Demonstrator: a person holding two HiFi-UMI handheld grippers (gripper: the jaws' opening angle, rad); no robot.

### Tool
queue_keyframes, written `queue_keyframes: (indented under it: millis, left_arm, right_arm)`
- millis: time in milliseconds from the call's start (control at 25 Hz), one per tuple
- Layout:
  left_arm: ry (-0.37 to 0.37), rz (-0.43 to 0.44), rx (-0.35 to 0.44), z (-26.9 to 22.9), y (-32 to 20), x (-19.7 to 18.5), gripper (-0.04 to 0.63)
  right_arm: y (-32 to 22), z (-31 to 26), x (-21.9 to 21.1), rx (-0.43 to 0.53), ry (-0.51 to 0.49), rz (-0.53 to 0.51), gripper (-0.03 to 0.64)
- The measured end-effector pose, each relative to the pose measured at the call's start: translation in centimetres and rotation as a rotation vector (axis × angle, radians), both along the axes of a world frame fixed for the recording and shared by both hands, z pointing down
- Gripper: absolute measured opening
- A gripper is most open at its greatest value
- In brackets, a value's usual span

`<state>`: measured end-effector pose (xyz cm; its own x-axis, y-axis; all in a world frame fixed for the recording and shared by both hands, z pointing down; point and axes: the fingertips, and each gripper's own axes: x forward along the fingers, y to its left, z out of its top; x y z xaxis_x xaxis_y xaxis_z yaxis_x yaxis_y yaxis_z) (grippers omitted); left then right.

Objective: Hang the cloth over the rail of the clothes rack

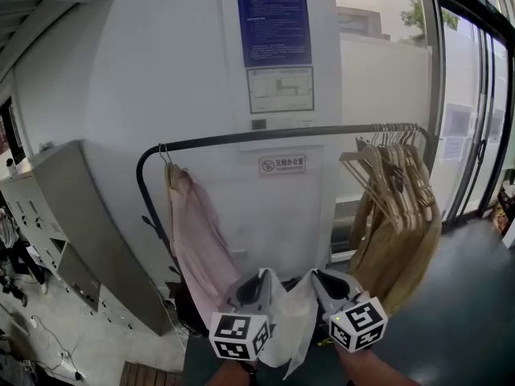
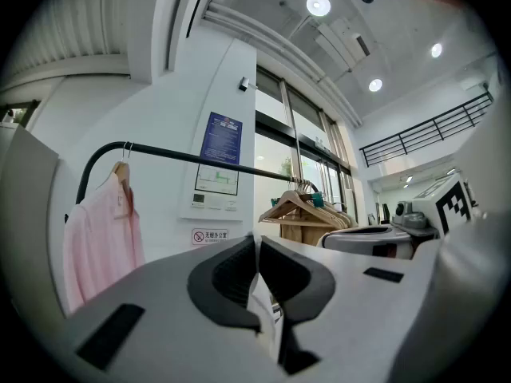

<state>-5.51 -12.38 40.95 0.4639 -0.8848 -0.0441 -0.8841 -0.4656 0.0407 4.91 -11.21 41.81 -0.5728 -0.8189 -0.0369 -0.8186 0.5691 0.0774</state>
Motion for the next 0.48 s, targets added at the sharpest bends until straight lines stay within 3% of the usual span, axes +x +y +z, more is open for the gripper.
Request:
queue_keyframes:
  millis: [480]
  left_arm:
    - [-0.004, 0.011, -0.017, 0.96, 0.36, 0.23, 0.009]
  right_arm:
    - [0.40, 0.57, -0.13, -0.010, -0.003, 0.005, 0.006]
